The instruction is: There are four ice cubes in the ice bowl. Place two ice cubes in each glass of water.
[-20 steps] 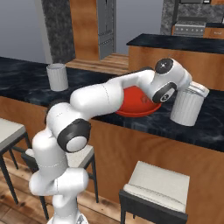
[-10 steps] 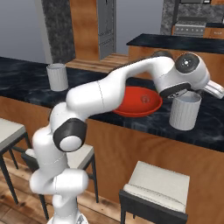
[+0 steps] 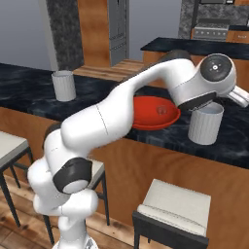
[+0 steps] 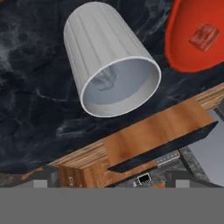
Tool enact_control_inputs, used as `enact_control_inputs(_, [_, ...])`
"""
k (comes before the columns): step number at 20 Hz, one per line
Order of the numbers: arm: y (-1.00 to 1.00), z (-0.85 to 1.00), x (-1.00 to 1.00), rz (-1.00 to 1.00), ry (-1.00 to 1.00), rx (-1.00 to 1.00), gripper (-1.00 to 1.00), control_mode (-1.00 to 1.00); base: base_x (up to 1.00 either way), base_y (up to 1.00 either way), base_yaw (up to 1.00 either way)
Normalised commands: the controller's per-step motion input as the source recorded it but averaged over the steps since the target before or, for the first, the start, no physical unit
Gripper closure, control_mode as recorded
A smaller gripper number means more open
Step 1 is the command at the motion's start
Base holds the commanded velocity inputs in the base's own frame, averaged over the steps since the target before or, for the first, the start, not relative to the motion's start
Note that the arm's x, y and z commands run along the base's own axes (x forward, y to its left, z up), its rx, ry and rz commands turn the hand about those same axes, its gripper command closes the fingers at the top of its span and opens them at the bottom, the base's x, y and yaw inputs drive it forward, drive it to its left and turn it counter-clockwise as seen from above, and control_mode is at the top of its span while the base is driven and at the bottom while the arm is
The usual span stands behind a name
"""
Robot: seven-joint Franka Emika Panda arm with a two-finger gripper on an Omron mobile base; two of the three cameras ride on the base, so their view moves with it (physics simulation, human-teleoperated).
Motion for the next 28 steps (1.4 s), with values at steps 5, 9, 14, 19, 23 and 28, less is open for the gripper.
enact_control_inputs(5, [0.80,0.15,-0.90,0.09,0.10,-0.06,-1.00,-1.00,0.00,0.00,0.00])
enact_control_inputs(9, [1.00,0.11,-0.37,0.17,0.23,-0.19,-1.00,-1.00,0.00,0.00,0.00])
enact_control_inputs(14, [1.00,0.00,0.10,0.20,0.23,-0.16,-1.00,-1.00,0.00,0.00,0.00])
enact_control_inputs(19, [0.81,-0.01,0.66,0.30,0.33,0.00,-1.00,-1.00,0.00,0.00,0.00])
enact_control_inputs(23, [0.59,-0.17,0.77,0.29,0.32,-0.06,-1.00,-1.00,0.00,0.00,0.00])
enact_control_inputs(28, [0.18,-0.34,0.60,0.19,0.27,-0.13,-1.00,-1.00,0.00,0.00,0.00])
